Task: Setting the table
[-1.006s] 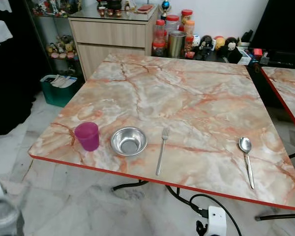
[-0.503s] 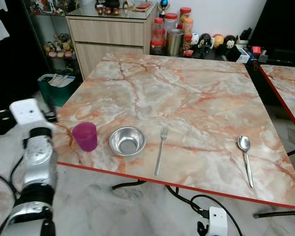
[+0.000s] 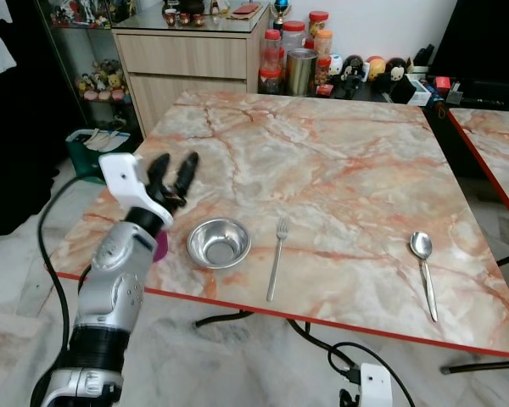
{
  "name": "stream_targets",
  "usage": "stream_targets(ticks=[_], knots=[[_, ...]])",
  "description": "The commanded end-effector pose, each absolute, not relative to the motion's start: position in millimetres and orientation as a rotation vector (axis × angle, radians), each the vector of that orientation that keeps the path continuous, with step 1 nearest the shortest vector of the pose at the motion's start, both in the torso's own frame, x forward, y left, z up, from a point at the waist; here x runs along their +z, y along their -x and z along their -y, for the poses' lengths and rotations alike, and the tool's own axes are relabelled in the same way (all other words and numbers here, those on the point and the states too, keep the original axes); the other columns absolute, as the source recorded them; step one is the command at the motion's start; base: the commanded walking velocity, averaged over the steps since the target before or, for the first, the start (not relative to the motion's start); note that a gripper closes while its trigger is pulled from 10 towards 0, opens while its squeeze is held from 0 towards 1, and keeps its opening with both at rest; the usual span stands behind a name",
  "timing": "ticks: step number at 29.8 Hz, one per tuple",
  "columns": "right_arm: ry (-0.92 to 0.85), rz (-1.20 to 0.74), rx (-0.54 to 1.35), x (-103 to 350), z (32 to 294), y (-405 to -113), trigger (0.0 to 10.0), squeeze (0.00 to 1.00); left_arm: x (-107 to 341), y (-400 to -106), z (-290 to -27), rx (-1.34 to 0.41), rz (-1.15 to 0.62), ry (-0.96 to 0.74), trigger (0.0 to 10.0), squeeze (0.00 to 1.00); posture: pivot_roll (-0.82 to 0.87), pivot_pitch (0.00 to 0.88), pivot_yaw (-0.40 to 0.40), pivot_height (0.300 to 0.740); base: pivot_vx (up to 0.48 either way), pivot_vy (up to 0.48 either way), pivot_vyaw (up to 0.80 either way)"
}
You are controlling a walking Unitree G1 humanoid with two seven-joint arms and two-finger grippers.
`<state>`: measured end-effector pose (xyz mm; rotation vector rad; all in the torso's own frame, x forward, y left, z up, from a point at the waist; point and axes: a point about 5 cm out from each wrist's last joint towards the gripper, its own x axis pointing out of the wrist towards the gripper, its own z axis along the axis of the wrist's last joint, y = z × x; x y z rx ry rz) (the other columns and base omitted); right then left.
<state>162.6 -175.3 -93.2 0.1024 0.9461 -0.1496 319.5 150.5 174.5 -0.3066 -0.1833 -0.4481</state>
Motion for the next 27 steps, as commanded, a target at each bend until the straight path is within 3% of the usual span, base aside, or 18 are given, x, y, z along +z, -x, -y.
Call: stream_targets(ticks=[1,2,13,27], knots=[[-0.102,-0.940,-0.147,-92.8,173.3,-163.7,10.0,0.00,178.1,-311.9,-146.0,-0.515,0.150,0.295,10.0,0.87,0.10,0.000,0.009,0.736,0.000,0.000,0.00],[-0.103,-0.941,-0.146,-92.8,173.1,-163.7,10.0,0.00,173.4,-308.7,-146.1,-0.522,0.121,0.284,10.0,0.00,0.11,0.000,0.010,0.736,0.000,0.000,0.00],[-0.104,-0.945,-0.141,-93.4,170.7,-162.7,10.0,0.00,130.9,-286.0,-157.5,-0.474,-0.131,0.282,10.0,0.00,0.12,0.000,0.018,0.736,0.000,0.000,0.00],[-0.111,-0.947,-0.148,-94.1,169.5,-161.1,10.0,0.00,121.6,-284.3,-165.5,-0.379,-0.232,0.384,10.0,0.00,0.11,0.000,0.039,0.736,0.000,0.000,0.00]])
